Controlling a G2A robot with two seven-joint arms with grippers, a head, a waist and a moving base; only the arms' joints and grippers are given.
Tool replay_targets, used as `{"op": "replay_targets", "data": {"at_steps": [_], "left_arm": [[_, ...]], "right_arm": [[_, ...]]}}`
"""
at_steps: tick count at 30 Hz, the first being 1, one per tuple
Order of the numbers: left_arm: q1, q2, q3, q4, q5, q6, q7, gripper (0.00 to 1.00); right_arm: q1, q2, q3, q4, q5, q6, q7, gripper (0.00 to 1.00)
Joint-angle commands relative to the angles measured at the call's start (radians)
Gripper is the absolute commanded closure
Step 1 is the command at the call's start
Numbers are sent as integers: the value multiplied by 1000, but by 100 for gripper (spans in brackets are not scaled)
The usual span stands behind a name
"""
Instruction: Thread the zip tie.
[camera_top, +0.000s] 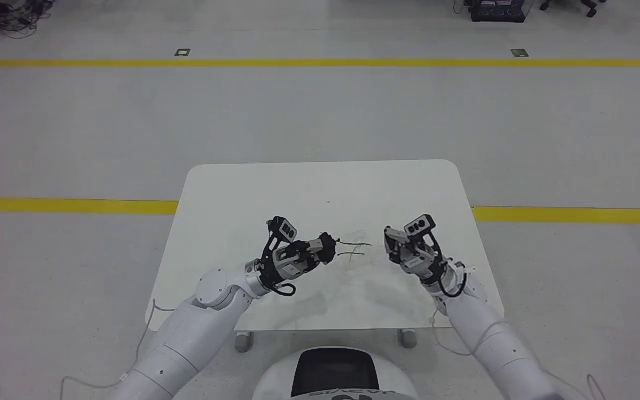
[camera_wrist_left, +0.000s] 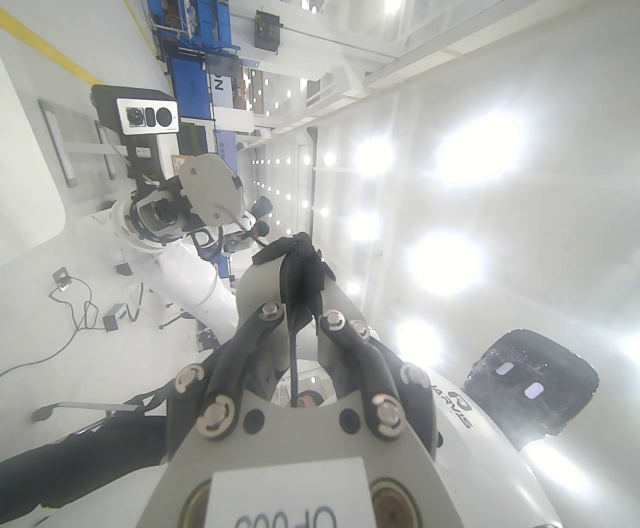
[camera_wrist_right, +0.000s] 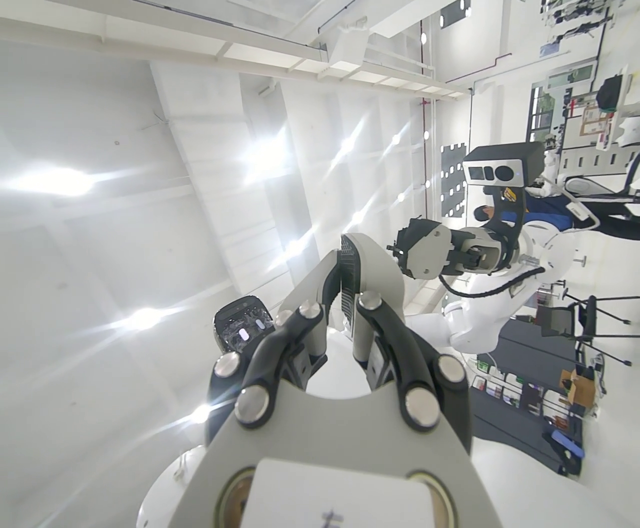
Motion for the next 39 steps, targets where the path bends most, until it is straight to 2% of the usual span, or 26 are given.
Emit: {"op": "replay_targets", "data": {"at_steps": [1,2,3,10,13,14,16,18,21,24,28,39], "left_arm": [[0,0,0,0,0,0,0,100],[0,0,0,0,0,0,0,100],[0,0,0,0,0,0,0,100],[0,0,0,0,0,0,0,100],[4,-2,15,-17,-2,35,24,100],[7,-3,18,-21,-18,51,32,100],[11,-5,16,-23,-72,79,27,100],[11,-4,10,-22,-97,94,6,100],[16,-3,1,-22,-115,105,7,100],[22,-3,-4,-30,-119,101,25,100],[21,-3,-9,-31,-124,97,12,100],[21,-3,-9,-31,-124,97,12,100]], "right_arm": [[-8,5,13,-6,1,5,0,84],[-11,7,18,-5,1,12,0,37],[-12,8,24,-5,7,14,0,0],[-12,8,24,-5,7,14,0,0],[-16,8,27,-18,-8,4,-33,0],[-24,9,36,-32,-25,-15,-61,0],[-38,12,60,-58,-43,-15,-81,0],[-58,14,90,-85,-65,-15,-98,0],[-84,14,132,-122,-89,-15,-120,0],[-111,8,176,-167,-113,-15,-145,0],[-142,-3,207,-218,-165,-15,-176,0],[-142,-3,207,-218,-165,-15,-176,0]]}}
